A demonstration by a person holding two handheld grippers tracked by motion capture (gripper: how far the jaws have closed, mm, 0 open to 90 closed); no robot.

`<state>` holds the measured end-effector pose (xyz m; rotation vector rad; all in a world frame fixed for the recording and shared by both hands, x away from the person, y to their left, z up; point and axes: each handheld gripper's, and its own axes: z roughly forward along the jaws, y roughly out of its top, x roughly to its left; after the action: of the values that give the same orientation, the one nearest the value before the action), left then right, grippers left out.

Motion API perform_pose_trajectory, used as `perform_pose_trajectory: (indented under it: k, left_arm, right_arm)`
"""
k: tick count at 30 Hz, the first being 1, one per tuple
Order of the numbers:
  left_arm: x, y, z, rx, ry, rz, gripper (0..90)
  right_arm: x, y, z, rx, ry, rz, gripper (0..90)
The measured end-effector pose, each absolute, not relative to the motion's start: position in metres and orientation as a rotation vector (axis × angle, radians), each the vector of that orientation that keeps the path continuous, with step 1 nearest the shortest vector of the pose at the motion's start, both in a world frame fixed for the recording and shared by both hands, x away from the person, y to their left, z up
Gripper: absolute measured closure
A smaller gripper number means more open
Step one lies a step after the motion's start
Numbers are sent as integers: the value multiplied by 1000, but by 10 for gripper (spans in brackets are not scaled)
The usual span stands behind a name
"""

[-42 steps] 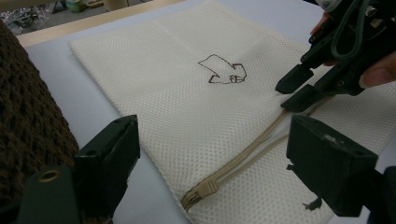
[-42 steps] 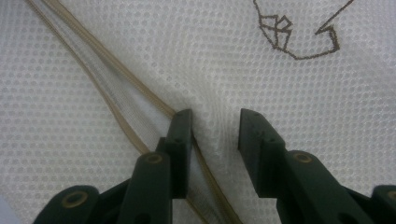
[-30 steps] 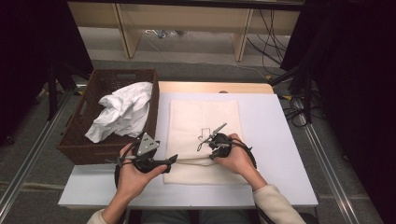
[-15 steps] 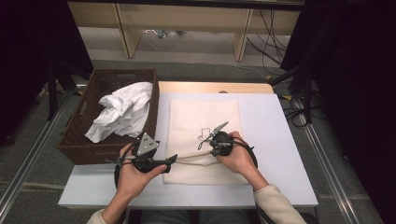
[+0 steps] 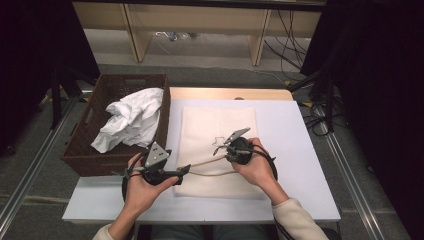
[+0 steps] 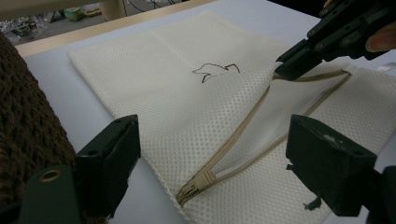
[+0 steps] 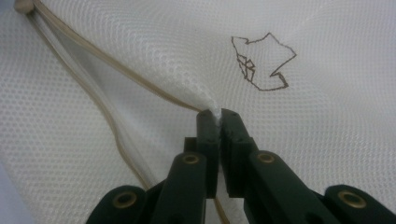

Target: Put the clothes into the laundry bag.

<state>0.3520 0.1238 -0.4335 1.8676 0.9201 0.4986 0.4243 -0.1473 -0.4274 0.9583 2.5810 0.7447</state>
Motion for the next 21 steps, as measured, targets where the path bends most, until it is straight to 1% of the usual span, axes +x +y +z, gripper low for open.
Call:
perform_pose_trajectory:
  k: [7, 9, 10, 11, 14, 16, 21]
  left_arm:
    - [351, 127, -430, 1828, 893, 535, 191]
    - [351, 127, -430, 1824, 890, 527, 196]
    - [352, 128, -431, 1817, 882, 514, 212]
    - [352, 129, -431, 1810, 866, 501, 252]
    - [352, 129, -432, 1799, 874, 470, 304]
    - [353, 129, -432, 1803, 878, 480, 280]
    - [353, 129, -431, 1791, 904, 457, 242]
  right_arm:
    - [420, -149, -416, 967, 2497, 820, 885]
    - [419, -149, -414, 983, 2490, 835, 886]
    - [419, -148, -414, 984, 2467, 847, 886]
    - [419, -149, -412, 956, 2481, 843, 886]
    - [420, -150, -411, 938, 2461, 841, 886]
    - [420, -150, -410, 950, 2467, 855, 886]
    - [418, -150, -409, 996, 2459, 865, 886]
